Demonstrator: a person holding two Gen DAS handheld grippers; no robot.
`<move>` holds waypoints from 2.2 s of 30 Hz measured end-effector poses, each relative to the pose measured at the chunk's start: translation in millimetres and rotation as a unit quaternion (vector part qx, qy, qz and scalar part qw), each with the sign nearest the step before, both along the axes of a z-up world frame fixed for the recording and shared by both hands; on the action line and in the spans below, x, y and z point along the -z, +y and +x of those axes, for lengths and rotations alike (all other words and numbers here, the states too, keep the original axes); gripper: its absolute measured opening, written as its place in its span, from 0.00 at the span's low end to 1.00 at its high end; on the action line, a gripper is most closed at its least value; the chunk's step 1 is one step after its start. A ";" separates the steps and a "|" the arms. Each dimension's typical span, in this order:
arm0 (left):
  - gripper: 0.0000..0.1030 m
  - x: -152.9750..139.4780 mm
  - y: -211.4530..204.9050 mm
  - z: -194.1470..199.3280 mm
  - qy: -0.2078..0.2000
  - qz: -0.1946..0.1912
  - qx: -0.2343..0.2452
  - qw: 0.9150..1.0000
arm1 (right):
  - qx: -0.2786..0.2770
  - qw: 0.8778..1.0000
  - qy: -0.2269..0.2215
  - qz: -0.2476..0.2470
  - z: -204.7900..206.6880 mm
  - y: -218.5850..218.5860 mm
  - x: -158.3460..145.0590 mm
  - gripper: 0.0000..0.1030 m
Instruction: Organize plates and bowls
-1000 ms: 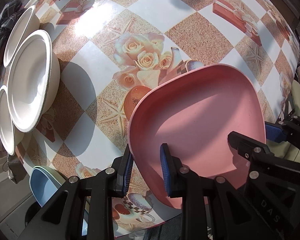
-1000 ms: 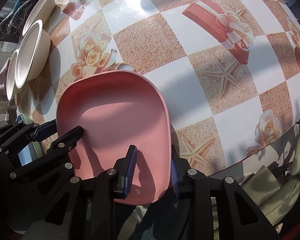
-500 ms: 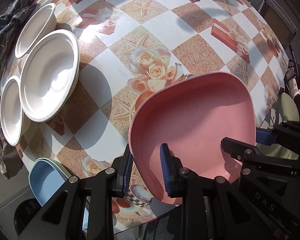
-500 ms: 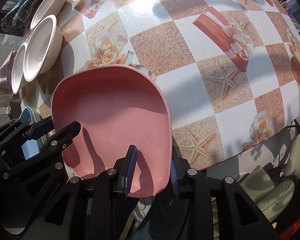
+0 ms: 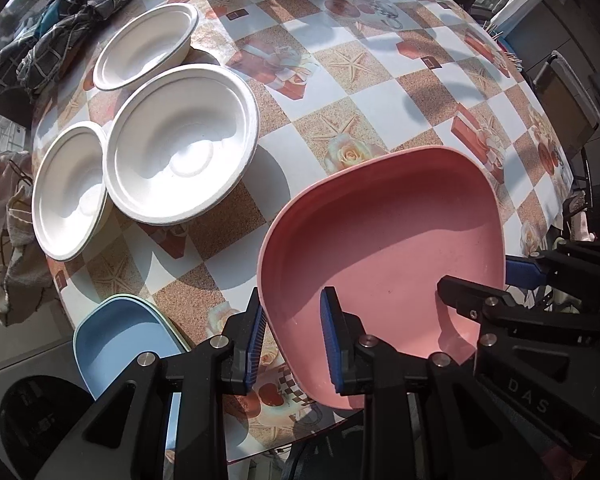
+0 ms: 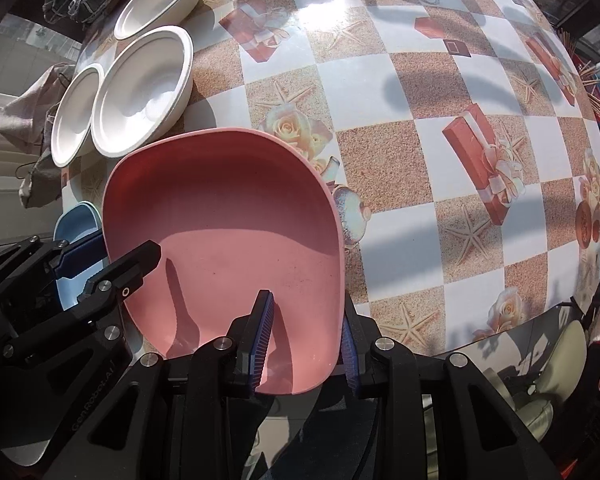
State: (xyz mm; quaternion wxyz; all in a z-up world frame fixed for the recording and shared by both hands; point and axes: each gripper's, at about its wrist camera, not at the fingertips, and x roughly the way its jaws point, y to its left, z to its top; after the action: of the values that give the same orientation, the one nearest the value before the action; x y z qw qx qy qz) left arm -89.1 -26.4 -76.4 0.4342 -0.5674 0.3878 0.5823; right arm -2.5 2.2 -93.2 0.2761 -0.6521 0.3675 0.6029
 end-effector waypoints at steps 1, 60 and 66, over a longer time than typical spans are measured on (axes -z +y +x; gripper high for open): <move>0.28 -1.2 -7.3 -5.4 -0.001 0.001 -0.011 1.000 | -0.011 1.000 0.000 0.001 -7.0 -2.1 -0.8 0.34; 0.80 -36.6 -17.5 53.6 -0.016 0.051 0.154 0.987 | 0.249 0.961 0.121 -0.015 108.5 -6.6 -5.4 1.00; 0.84 -39.2 -8.9 64.9 -0.003 0.039 0.141 0.989 | 0.232 0.963 0.136 -0.005 119.2 -2.3 -17.2 1.00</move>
State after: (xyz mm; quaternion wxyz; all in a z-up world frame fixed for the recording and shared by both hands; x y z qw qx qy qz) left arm -24.2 -35.3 -37.2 0.5345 -0.4919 0.4397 0.5282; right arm 116.7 -0.1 -76.1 0.3526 -0.4620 0.5460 0.6034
